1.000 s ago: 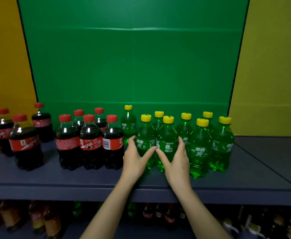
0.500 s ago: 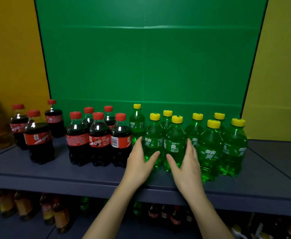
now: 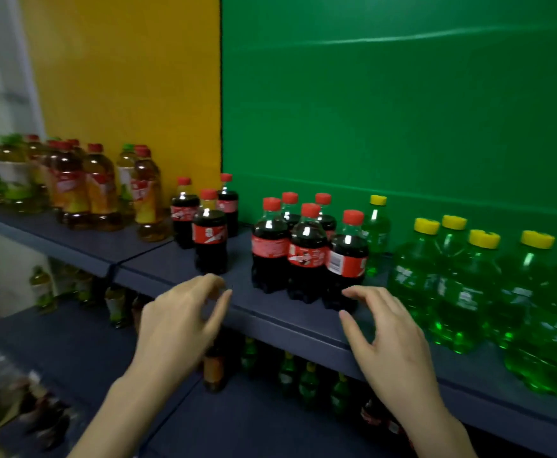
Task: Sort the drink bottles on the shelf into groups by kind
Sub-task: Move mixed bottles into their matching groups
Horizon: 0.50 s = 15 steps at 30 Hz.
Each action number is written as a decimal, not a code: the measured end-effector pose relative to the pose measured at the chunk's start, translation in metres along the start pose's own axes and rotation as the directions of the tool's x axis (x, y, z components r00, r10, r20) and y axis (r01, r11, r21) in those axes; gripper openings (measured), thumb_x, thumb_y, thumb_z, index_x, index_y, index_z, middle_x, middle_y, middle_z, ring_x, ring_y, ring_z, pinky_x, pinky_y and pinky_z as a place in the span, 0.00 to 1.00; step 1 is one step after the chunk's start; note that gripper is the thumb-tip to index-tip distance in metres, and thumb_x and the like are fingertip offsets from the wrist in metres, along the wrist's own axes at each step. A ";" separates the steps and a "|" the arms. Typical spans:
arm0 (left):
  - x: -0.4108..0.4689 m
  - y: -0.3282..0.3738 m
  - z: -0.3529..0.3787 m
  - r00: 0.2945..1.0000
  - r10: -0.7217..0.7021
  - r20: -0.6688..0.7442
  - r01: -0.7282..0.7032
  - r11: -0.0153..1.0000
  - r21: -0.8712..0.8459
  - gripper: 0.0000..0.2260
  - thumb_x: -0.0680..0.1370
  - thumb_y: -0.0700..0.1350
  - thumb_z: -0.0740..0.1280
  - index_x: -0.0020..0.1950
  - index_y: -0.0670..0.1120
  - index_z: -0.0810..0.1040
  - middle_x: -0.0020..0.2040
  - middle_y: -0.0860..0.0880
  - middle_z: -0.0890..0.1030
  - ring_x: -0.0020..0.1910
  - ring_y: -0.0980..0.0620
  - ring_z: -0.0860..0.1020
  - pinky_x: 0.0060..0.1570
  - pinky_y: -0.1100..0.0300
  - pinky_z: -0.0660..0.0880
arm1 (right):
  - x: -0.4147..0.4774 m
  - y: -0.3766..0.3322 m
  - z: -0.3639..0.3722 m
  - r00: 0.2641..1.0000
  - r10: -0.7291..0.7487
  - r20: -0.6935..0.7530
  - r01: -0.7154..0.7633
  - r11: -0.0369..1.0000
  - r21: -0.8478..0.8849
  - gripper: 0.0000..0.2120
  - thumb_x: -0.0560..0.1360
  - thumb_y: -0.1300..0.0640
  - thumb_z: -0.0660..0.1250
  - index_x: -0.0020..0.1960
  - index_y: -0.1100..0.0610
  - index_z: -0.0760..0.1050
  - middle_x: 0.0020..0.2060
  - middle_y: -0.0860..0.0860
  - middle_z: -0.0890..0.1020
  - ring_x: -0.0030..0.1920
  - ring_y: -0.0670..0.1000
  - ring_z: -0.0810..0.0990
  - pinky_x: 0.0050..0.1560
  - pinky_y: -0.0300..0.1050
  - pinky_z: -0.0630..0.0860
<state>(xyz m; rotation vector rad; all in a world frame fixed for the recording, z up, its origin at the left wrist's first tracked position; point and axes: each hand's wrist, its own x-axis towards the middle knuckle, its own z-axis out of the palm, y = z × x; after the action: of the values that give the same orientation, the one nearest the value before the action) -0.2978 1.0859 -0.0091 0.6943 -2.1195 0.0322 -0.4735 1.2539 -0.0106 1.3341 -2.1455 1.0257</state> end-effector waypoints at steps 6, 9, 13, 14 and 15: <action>-0.045 -0.107 -0.071 0.985 -0.175 -0.010 0.172 0.955 0.243 0.11 0.74 0.56 0.61 0.41 0.51 0.78 0.35 0.53 0.82 0.31 0.50 0.81 0.22 0.64 0.70 | 0.014 -0.058 0.049 0.974 -0.122 0.190 0.103 0.989 0.107 0.13 0.76 0.47 0.61 0.61 0.42 0.68 0.52 0.31 0.68 0.58 0.37 0.69 0.50 0.34 0.67; -0.069 -0.152 -0.100 0.968 -0.249 -0.024 0.243 0.909 0.338 0.05 0.70 0.50 0.70 0.39 0.49 0.79 0.30 0.52 0.80 0.26 0.50 0.79 0.22 0.73 0.57 | 0.018 -0.097 0.083 0.952 -0.176 0.251 0.139 0.978 0.159 0.14 0.76 0.46 0.60 0.61 0.41 0.68 0.53 0.31 0.69 0.58 0.36 0.69 0.52 0.33 0.67; -0.098 -0.217 -0.134 0.935 -0.356 -0.015 0.334 0.863 0.380 0.07 0.68 0.47 0.76 0.39 0.51 0.79 0.28 0.54 0.78 0.24 0.52 0.78 0.18 0.69 0.62 | 0.019 -0.153 0.133 0.935 -0.195 0.295 0.133 0.967 0.218 0.13 0.76 0.46 0.60 0.60 0.40 0.68 0.53 0.32 0.69 0.58 0.36 0.69 0.53 0.34 0.69; -0.103 -0.234 -0.142 0.928 -0.373 -0.008 0.347 0.856 0.382 0.08 0.66 0.47 0.76 0.39 0.52 0.78 0.28 0.55 0.78 0.24 0.53 0.78 0.17 0.66 0.66 | 0.019 -0.168 0.145 0.934 -0.194 0.300 0.126 0.965 0.230 0.13 0.76 0.46 0.60 0.60 0.40 0.68 0.53 0.32 0.70 0.58 0.36 0.69 0.53 0.34 0.69; -0.108 -0.250 -0.149 0.928 -0.373 -0.007 0.346 0.854 0.389 0.08 0.66 0.47 0.76 0.39 0.52 0.78 0.27 0.55 0.78 0.24 0.54 0.78 0.17 0.65 0.67 | 0.019 -0.182 0.156 0.934 -0.193 0.301 0.122 0.963 0.241 0.12 0.76 0.46 0.61 0.60 0.40 0.68 0.53 0.32 0.70 0.58 0.36 0.69 0.53 0.34 0.69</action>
<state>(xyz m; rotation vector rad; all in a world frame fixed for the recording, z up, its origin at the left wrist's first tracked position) -0.0158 0.9647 -0.0554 1.3386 -2.0323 0.2271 -0.3147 1.0742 -0.0313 1.8625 -2.1494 1.0633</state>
